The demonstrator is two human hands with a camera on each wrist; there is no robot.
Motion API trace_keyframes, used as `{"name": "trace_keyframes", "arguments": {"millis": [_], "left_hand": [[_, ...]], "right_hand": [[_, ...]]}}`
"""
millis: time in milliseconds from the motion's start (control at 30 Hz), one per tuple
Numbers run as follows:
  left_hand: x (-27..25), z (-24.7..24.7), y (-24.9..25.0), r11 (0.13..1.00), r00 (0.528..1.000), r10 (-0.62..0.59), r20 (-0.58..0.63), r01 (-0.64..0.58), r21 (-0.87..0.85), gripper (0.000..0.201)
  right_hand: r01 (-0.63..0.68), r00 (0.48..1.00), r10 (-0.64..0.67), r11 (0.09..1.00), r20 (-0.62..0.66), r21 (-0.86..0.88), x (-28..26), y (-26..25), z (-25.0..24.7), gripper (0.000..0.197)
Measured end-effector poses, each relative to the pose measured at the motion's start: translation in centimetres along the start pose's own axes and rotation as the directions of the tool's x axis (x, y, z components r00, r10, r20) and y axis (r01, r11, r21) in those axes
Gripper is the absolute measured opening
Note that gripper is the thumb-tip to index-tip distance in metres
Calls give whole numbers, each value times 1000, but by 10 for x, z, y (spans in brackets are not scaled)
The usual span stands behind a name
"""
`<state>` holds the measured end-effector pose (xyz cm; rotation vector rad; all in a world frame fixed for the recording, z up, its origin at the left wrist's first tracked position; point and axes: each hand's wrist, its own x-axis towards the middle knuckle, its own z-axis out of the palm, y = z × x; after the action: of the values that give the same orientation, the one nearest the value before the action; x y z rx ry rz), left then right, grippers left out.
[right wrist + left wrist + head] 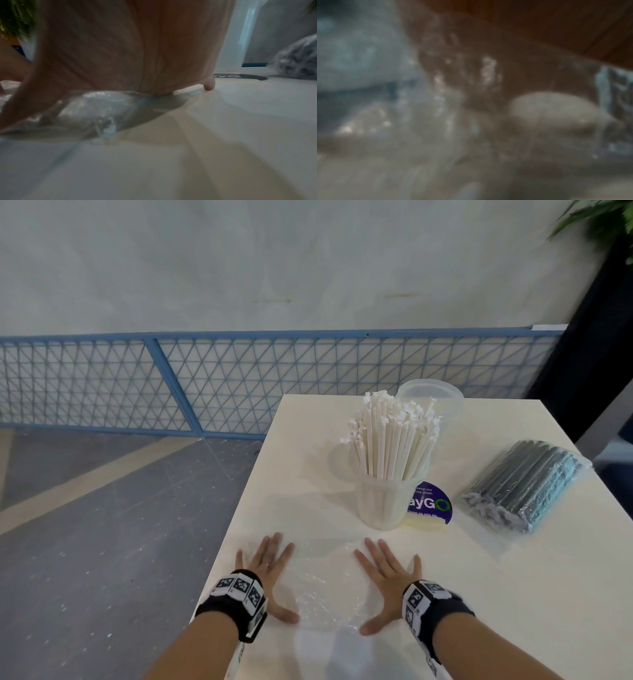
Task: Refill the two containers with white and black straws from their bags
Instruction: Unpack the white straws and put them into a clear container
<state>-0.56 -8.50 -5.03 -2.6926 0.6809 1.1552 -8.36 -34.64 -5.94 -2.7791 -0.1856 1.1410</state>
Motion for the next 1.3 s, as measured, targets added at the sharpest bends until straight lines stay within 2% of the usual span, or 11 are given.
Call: {"name": "trace_keyframes", "arguments": {"millis": [167, 367, 467, 633, 700, 800, 867, 933, 1067, 1200, 1300], "left_hand": [[-4, 4, -11, 991, 994, -102, -39, 98, -94, 157], [-10, 3, -33, 967, 967, -246, -68, 240, -84, 127], [-12, -6, -29, 963, 962, -268, -50, 266, -47, 137], [-22, -59, 8, 966, 965, -252, -71, 256, 50, 137], [-34, -91, 27, 983, 972, -184, -146, 180, -43, 136], [-46, -139, 51, 942, 946, -8, -323, -101, -319, 140], [-51, -167, 67, 851, 891, 90, -446, -301, -430, 145], [-43, -186, 81, 830, 873, 101, -477, -338, -444, 147], [-9, -199, 96, 849, 944, 99, -316, -246, -468, 152], [-1, -204, 111, 790, 941, 189, -282, -316, -525, 77], [8, -197, 117, 703, 906, 183, -380, -391, -594, 73]], "right_hand": [[-20, 1000, 19, 998, 18, 65, -5, 7, 1, 147], [-41, 999, 40, 995, 19, 89, -14, 11, 2, 144], [-30, 1000, 29, 995, 11, 97, -15, 10, 1, 152], [-60, 988, 78, 989, -135, 133, -26, -2, -6, 153], [-80, 934, 164, 962, -317, 261, -43, -6, -20, 133], [79, 720, 356, 810, -596, 581, -65, 1, -51, 69], [258, 585, 438, 697, -682, 669, -72, 14, -73, 66], [340, 515, 466, 659, -719, 671, -74, 29, -97, 81], [410, 597, 371, 621, -711, 668, -67, 54, -140, 111], [505, 689, 173, 581, -704, 638, -54, 62, -155, 117], [532, 653, 166, 594, -739, 603, -47, 60, -160, 119]]}}
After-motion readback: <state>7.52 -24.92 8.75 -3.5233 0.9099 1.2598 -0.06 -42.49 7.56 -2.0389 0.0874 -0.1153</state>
